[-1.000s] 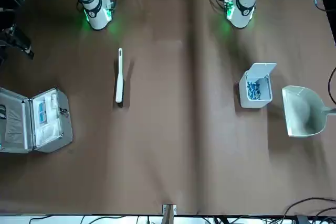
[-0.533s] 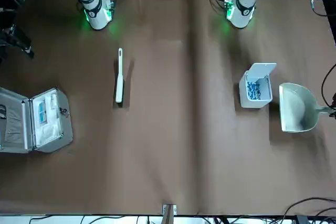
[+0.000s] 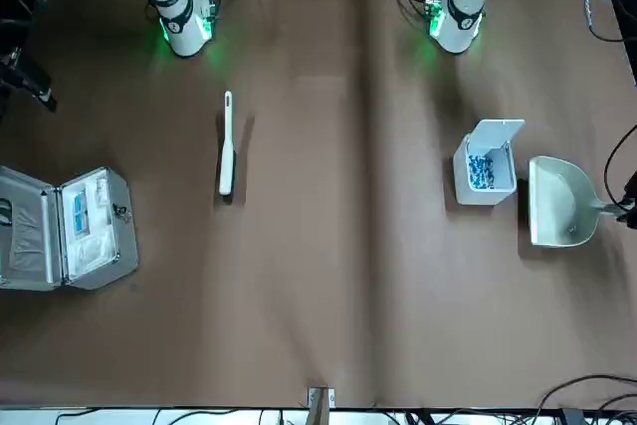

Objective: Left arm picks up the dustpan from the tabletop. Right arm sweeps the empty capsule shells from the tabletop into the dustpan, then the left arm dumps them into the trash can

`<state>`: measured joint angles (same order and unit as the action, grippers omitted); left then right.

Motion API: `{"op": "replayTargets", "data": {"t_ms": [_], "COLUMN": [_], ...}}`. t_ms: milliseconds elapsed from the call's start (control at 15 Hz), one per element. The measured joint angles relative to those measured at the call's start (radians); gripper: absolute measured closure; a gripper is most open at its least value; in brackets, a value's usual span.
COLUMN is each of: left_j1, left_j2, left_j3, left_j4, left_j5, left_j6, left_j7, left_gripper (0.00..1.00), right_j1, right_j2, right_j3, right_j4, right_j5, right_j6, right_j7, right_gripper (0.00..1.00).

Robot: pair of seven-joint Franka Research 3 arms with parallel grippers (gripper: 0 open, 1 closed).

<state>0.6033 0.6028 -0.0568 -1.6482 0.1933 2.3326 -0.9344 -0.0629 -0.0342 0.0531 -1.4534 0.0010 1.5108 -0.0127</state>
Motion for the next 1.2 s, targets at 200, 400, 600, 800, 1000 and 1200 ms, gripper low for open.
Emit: {"op": "replayTargets", "data": {"t_ms": [200, 400, 600, 800, 1000, 1200], "left_j1": [0.004, 0.006, 0.009, 0.013, 0.013, 0.013], "left_j2": [0.023, 0.041, 0.047, 0.054, 0.056, 0.056], "left_j3": [0.001, 0.003, 0.01, 0.015, 0.016, 0.017], "left_j4": [0.0, 0.001, 0.003, 0.003, 0.003, 0.004], "left_j5": [0.0, 0.0, 0.0, 0.0, 0.0, 0.0], "left_j6": [0.04, 0.065, 0.083, 0.097, 0.099, 0.1], "left_j7": [0.0, 0.001, 0.002, 0.005, 0.005, 0.005], "left_gripper": [0.67, 0.67, 0.67, 0.67, 0.67, 0.63], "right_j1": [0.001, 0.001, 0.001, 0.001, 0.001, 0.001], "right_j2": [0.0, 0.0, 0.0, 0.0, 0.0, 0.0], "right_j3": [0.005, 0.006, 0.006, 0.006, 0.006, 0.005], "right_j4": [0.0, 0.0, 0.001, 0.001, 0.001, 0.001], "right_j5": [0.0, 0.0, 0.0, 0.0, 0.0, 0.0], "right_j6": [0.0, 0.0, 0.0, 0.0, 0.0, 0.0], "right_j7": [0.0, 0.0, 0.0, 0.001, 0.001, 0.001], "right_gripper": [0.01, 0.01, 0.01, 0.01, 0.01, 0.01]}}
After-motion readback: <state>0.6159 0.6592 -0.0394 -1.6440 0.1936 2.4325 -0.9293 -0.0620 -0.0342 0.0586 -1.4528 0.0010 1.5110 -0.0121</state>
